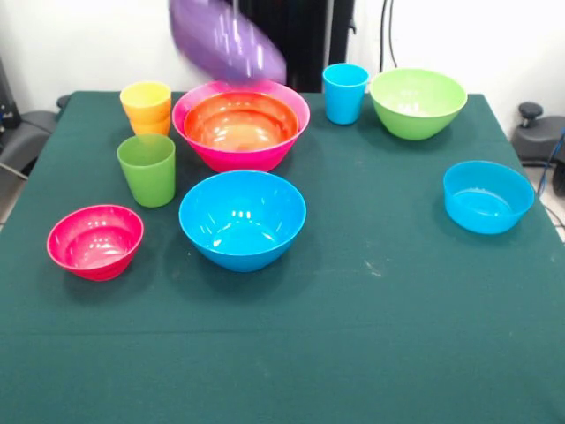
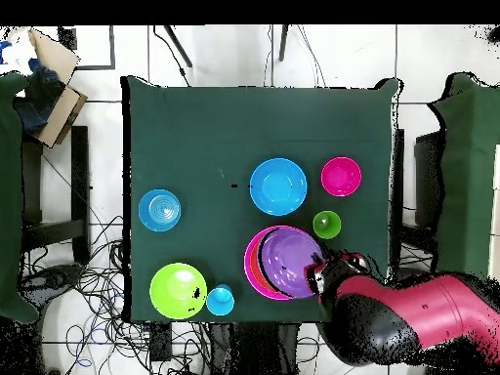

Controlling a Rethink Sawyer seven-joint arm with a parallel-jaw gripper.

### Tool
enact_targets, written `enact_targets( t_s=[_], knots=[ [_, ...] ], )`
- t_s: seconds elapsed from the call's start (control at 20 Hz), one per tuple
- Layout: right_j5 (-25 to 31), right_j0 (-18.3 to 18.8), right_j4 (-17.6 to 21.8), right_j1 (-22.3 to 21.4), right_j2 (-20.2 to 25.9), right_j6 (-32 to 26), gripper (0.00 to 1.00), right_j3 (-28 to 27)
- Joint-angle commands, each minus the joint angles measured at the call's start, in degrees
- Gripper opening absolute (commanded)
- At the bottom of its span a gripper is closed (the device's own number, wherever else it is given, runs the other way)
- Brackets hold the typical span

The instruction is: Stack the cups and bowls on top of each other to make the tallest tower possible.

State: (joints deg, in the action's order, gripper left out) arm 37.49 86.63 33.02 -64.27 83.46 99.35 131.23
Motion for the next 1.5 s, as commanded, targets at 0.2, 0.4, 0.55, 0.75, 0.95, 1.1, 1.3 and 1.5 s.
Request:
enact_targets(
  t_s=[0.2,0.4,0.55,0.75,0.95,1.1,1.3,1.5],
  knots=[
    [-4.42,-3.21,3.51,-1.57,2.05,-4.97,1.00,4.81],
    [-4.56,-2.91,2.86,-1.98,2.49,-4.95,1.00,5.43],
    [-4.45,-3.13,2.71,-1.92,2.33,-5.00,1.00,5.29],
    [-4.83,-3.43,3.26,-1.80,1.82,-4.36,1.00,5.46],
    [-4.71,-4.85,3.24,-2.08,1.09,-3.11,1.00,4.87],
    [-4.24,-5.15,2.20,-2.41,1.65,-3.10,1.00,4.44],
    [-3.79,-7.13,1.53,-2.81,1.14,-1.92,1.00,3.45],
    [-2.24,-10.79,1.67,-1.56,-1.54,-1.12,1.00,0.75]
  ],
)
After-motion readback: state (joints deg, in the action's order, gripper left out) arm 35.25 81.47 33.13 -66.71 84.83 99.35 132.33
